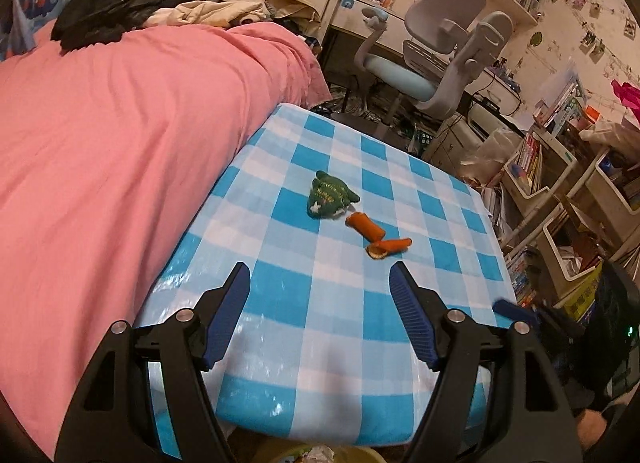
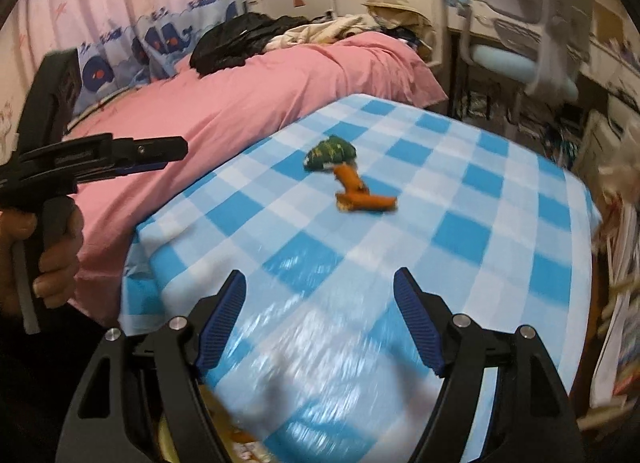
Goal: Collect trash
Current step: 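Move both tools back to the green toy and orange peels, then grasp the green knitted toy with the left gripper while the right gripper grasps an orange peel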
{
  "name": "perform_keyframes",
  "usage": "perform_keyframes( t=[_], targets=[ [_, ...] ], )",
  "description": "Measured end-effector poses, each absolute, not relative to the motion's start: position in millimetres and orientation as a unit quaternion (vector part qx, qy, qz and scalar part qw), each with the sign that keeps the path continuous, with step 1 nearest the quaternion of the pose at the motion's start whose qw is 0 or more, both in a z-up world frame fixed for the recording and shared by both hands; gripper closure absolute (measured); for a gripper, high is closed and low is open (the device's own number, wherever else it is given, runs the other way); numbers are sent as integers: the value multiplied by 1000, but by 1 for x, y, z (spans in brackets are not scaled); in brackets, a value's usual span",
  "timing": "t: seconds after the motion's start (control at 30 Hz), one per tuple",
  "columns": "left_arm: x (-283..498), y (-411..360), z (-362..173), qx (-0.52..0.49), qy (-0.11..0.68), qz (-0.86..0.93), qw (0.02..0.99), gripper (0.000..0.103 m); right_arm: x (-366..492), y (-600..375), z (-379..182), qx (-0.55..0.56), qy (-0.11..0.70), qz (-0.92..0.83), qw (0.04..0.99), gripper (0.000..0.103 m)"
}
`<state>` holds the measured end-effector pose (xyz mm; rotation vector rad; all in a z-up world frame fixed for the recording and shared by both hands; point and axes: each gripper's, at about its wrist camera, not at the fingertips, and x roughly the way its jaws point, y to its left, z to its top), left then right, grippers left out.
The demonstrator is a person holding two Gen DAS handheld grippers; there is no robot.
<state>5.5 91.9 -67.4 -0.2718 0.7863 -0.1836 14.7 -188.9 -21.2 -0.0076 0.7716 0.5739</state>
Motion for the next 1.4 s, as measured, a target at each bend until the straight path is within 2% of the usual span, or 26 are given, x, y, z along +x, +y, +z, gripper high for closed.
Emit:
perform_keyframes(
  t=[0.33,0.67,0.7,0.8,0.87,0.97,1.13,1.2,1.27,1.33,1.4],
  targets=[
    [45,79,-74,-120,396,-96,905,32,101,-150,-34,-82,396,297,865,30],
    [106,80,-96,-132,426,-95,890,31,141,-130,-57,-133,430,330,830,31],
    [116,79,-101,-130,431,-94,888,31,142,-129,-58,-137,433,333,826,33],
    [136,74,-111,-124,440,-95,884,31,144,-126,-66,-149,452,343,810,49],
    [150,67,-117,-115,445,-99,883,31,141,-128,-69,-156,454,347,806,54],
    [166,56,-121,-103,446,-106,883,31,140,-137,-68,-142,457,341,809,70],
    [191,42,-139,-91,461,-103,877,31,139,-147,-69,-132,468,335,807,73],
    [196,36,-143,-84,465,-105,875,31,140,-149,-68,-127,472,330,808,81],
    [199,30,-146,-68,464,-102,877,31,133,-155,-64,-103,471,330,812,84],
    [201,28,-147,-57,463,-103,878,41,123,-164,-61,-73,465,332,818,85],
    [203,25,-150,-55,470,-118,873,73,108,-175,-59,-41,461,330,823,85]
  ],
)
